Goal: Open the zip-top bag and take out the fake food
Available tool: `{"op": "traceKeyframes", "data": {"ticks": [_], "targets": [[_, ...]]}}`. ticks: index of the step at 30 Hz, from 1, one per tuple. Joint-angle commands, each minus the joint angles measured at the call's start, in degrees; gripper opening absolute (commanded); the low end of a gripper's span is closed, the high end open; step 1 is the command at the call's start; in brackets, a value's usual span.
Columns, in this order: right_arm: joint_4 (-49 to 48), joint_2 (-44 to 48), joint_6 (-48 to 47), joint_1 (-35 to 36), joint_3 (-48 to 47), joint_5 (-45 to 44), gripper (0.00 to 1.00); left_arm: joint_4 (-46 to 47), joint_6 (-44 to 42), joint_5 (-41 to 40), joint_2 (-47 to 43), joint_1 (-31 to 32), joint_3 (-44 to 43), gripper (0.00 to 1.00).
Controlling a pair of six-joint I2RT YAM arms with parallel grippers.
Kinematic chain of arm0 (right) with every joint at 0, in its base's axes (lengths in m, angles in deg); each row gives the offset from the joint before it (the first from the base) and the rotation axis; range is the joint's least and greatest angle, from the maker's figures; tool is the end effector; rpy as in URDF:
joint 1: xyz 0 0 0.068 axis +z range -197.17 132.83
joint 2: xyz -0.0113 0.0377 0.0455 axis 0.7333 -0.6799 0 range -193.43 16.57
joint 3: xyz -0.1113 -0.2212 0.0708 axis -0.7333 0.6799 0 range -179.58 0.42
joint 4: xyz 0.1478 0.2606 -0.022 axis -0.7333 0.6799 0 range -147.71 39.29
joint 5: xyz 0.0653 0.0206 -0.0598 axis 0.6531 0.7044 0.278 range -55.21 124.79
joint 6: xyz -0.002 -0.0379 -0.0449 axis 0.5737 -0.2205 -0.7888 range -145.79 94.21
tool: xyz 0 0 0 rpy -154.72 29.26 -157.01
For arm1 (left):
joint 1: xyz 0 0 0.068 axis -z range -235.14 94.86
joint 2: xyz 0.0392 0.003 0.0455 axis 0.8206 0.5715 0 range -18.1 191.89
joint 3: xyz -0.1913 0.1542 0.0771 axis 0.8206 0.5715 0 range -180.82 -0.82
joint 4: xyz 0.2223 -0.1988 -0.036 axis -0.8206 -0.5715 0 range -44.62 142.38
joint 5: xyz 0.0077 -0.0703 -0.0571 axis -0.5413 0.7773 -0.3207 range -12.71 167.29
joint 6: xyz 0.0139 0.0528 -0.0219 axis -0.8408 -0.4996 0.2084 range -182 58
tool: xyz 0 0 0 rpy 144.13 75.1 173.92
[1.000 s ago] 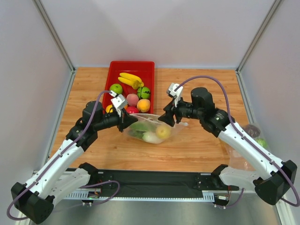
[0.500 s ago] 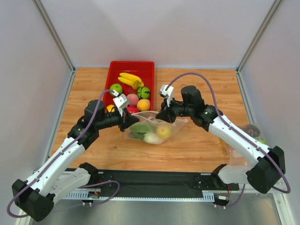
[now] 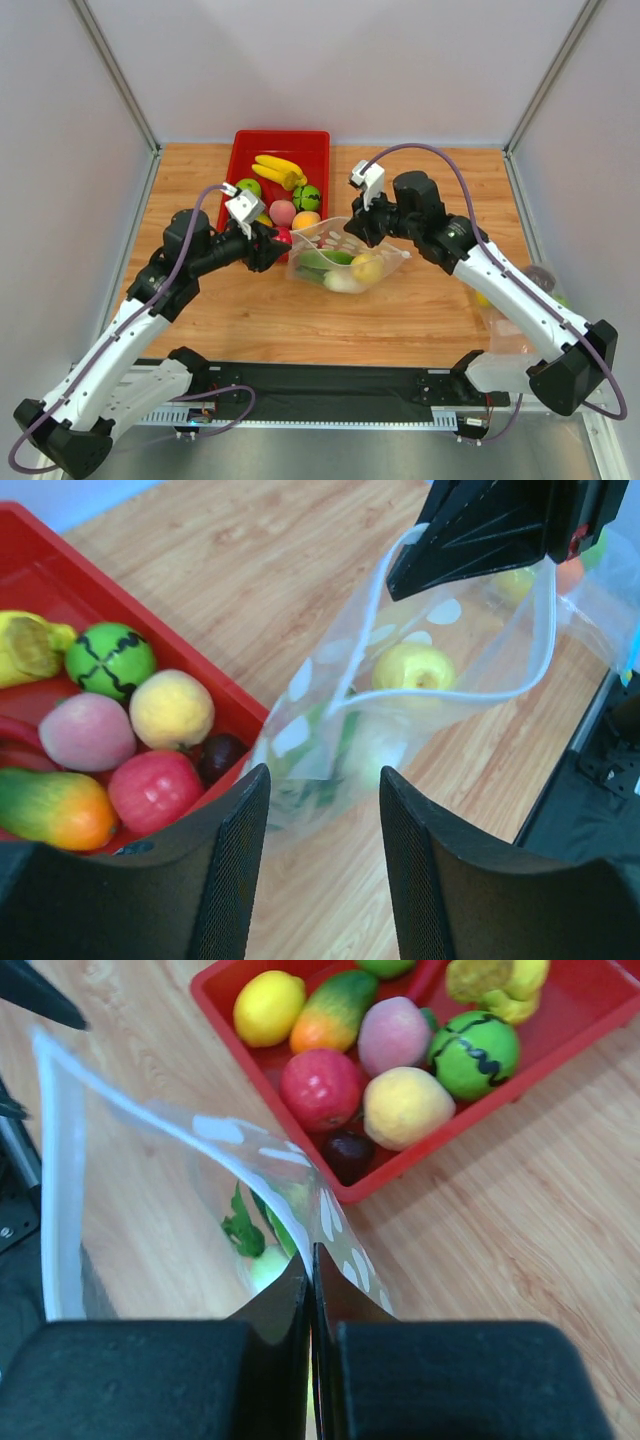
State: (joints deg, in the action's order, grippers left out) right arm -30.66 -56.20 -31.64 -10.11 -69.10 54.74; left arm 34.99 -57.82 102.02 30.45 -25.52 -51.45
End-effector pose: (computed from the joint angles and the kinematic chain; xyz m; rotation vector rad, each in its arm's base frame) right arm 0.2578 0.2130 0.3367 -0.9789 1.9035 0.6894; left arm 0.2069 -0.1382 0.3401 0.7146 1.7494 -0.8043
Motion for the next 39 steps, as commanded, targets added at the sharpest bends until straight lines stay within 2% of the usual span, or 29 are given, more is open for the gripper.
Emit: {"op": "traceKeyframes", "data": {"ticks": [1, 4, 7, 9, 10, 16, 21, 27, 39], "targets": [[2.1, 2.4, 2.9, 0.0, -4.0, -8.7, 0.0, -2.6, 0.5, -3.6, -1.8, 0.3, -4.6, 0.56], [3.4, 2.3, 4.9, 0.0, -4.7, -12.8, 0.0, 0.1, 3.8, -1.3, -1.8, 0.3, -4.6, 0.57], [4.7, 2.3, 7.3, -0.1, -5.1, -17.6, 0.0, 7.8, 12.6, 1.5, -1.0, 1.9, -2.2, 0.57], [5.8, 2.5, 8.0, -0.1, -5.3, -19.8, 0.0, 10.9, 13.9, 0.7, 0.3, 3.9, -1.8, 0.58], [6.3, 2.5, 8.4, -0.1, -5.5, -24.2, 0.0, 11.8, 13.9, -0.3, 2.3, 6.6, -2.4, 0.57], [9.5, 3.9, 9.2, -0.1, -6.4, -31.4, 0.0, 13.7, 15.1, -4.0, 13.6, 14.2, -8.9, 0.58], [11.0, 6.1, 9.2, -0.1, -6.2, -33.4, 0.0, 17.1, 18.0, -3.7, 19.7, 15.8, -11.2, 0.59], [12.4, 7.8, 8.8, -0.1, -6.0, -36.5, 0.0, 25.4, 23.8, -3.1, 25.2, 16.0, -12.4, 0.62], [11.6, 7.9, 8.4, -0.1, -4.6, -33.7, 0.0, 22.5, 24.6, -9.3, 32.7, 16.3, -16.0, 0.65]]}}
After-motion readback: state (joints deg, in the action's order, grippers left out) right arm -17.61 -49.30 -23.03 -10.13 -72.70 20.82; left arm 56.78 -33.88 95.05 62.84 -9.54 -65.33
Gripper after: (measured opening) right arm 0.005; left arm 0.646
